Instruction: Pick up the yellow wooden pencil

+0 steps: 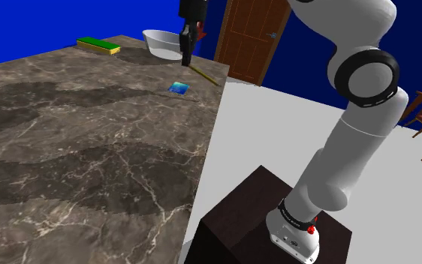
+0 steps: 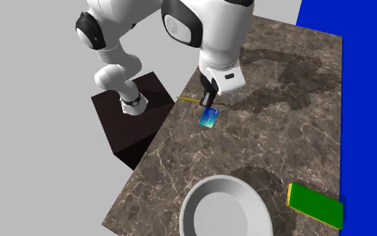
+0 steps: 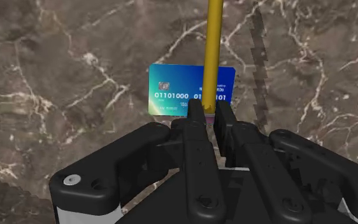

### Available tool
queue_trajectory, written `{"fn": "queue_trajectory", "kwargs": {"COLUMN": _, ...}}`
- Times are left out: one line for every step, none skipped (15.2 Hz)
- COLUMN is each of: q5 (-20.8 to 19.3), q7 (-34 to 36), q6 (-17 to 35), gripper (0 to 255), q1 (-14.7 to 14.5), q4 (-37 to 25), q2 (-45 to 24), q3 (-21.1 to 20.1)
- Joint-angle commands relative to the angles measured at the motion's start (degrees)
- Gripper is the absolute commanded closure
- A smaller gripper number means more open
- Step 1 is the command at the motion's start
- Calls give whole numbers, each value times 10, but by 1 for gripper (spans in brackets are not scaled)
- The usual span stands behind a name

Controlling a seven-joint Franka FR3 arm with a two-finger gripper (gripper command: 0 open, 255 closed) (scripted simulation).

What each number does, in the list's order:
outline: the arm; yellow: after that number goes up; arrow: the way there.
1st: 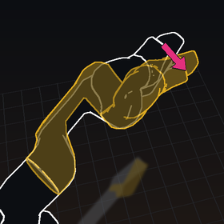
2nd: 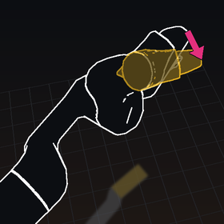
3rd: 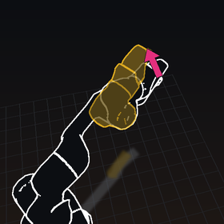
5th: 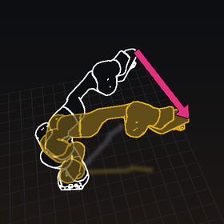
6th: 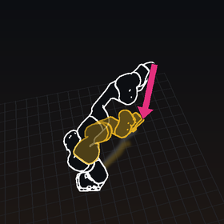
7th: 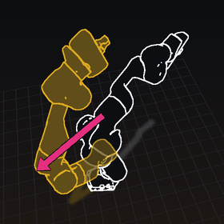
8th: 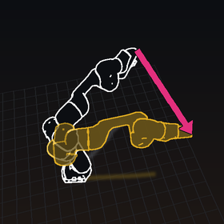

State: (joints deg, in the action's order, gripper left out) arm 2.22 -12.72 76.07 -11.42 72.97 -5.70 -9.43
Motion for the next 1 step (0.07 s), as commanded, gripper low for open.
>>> {"fn": "queue_trajectory", "kwargs": {"q5": 0, "q7": 1, "q6": -7, "gripper": 255, "q1": 0, "q4": -9, "q2": -3, "q3": 0}}
